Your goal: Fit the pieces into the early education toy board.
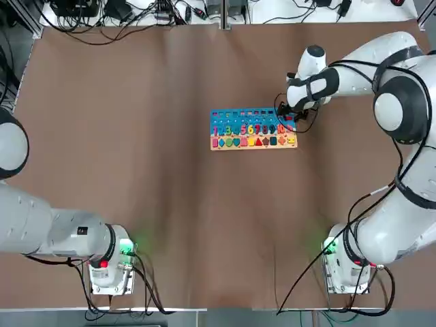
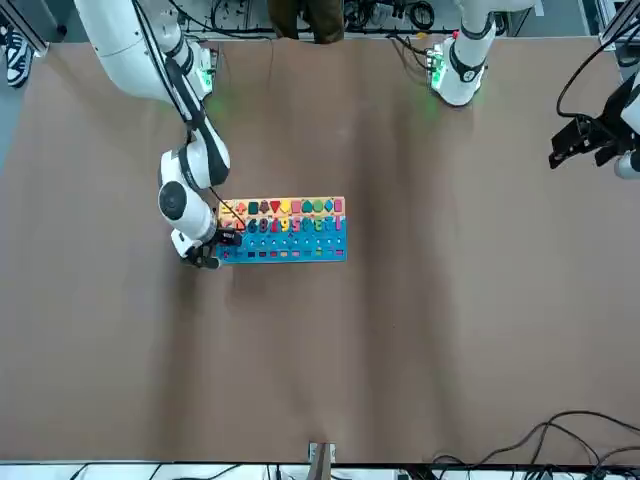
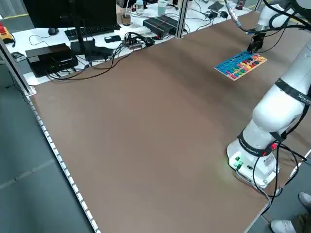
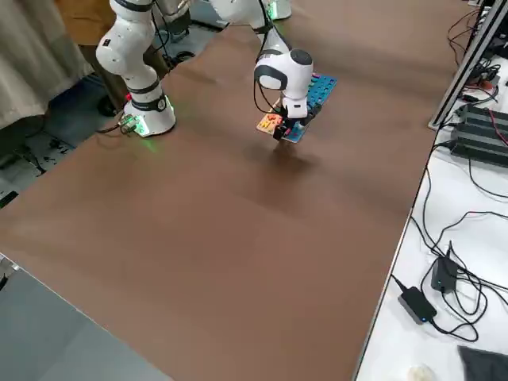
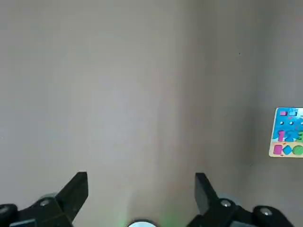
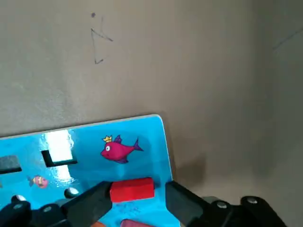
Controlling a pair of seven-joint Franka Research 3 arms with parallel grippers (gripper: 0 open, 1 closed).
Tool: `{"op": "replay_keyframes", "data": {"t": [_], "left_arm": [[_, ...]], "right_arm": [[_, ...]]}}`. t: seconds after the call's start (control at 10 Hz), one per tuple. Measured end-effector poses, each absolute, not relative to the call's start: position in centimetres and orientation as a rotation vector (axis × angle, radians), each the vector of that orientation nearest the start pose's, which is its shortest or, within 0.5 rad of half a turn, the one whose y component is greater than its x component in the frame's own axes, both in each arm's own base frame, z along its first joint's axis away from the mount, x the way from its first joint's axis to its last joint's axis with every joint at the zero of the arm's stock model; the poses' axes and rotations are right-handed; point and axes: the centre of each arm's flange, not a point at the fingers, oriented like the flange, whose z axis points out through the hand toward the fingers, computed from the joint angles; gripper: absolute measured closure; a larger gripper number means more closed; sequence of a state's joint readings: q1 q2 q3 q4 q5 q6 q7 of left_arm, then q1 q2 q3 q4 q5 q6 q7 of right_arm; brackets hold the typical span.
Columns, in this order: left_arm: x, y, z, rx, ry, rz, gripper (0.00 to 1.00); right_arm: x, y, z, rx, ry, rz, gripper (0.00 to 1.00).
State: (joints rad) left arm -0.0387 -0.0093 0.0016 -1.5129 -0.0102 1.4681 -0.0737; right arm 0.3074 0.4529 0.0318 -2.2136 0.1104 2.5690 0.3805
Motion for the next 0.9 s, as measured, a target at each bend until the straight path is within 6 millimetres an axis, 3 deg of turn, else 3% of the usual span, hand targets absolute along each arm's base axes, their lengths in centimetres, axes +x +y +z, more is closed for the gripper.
{"op": "replay_keyframes", "data": {"t": [0.4, 0.9], "left_arm": [[54.10, -1.82, 65.21, -3.149, -0.065, 0.042, 0.00], [54.09, -1.64, 65.66, -3.150, -0.070, 0.027, 0.00]], "right_arm": [[50.90, 17.48, 16.18, -3.101, 0.225, 0.184, 0.20], [51.06, 17.55, 16.36, -3.102, 0.225, 0.197, 0.17]]}}
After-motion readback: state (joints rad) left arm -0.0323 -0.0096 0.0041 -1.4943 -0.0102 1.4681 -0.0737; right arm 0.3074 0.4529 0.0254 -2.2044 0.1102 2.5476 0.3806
